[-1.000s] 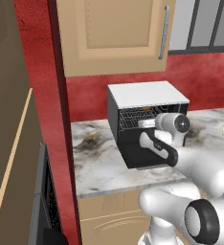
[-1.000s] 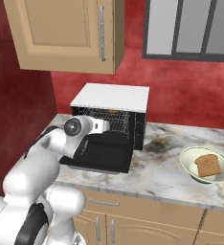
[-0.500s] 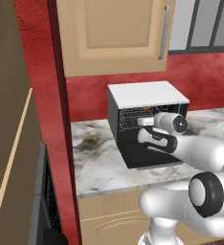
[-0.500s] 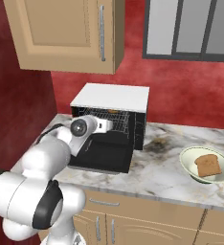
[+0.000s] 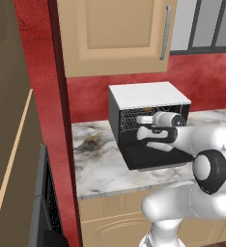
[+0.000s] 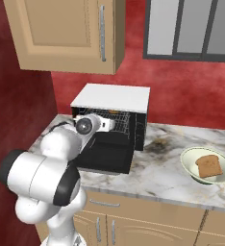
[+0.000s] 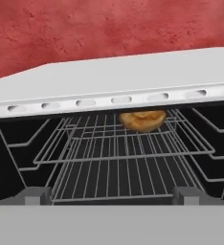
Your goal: Pick up the heated bread from the toaster oven and place it in the bowl. Then move the bread bowl to the dining counter.
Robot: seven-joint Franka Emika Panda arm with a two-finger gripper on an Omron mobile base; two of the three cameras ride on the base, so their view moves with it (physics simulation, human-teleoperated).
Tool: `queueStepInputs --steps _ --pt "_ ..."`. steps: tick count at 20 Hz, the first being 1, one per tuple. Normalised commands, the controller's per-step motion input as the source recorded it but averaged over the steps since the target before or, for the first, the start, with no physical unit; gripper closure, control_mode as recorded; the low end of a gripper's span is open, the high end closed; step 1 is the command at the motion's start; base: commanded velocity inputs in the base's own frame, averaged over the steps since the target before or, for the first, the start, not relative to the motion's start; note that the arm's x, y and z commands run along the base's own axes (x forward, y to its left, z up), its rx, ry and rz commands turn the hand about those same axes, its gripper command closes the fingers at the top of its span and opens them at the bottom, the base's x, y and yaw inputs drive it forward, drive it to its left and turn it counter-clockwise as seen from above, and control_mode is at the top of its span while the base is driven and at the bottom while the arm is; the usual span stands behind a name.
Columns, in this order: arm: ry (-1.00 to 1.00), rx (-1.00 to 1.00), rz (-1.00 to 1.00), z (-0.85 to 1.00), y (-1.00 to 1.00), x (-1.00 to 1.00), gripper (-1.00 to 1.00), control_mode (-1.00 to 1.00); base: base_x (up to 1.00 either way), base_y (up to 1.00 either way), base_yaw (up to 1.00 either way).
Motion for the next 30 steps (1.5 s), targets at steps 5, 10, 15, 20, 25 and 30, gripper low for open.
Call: queueStepInputs --steps 5,10,15,20,25,30 --pt "-0.03 0.00 0.00 -0.17 -0.02 0.23 -1.00 -1.00 0.00 0.00 0.00" --pt "-0.03 0.03 0.00 -0.13 -0.05 0.19 -1.00 -1.00 0.00 0.00 0.00" --pt "-0.02 0.04 0.00 -0.11 -0.03 0.21 -1.00 -1.00 0.00 0.00 0.00" --pt "0.00 0.03 0.00 -0.18 -0.02 0.19 -1.00 -1.00 0.00 0.00 0.00" --pt "0.00 0.02 0.00 -0.14 0.00 0.17 -1.00 -1.00 0.00 0.00 0.00" --pt "0.00 0.04 -0.01 -0.02 0.00 0.16 -1.00 -1.00 0.00 0.00 0.00"
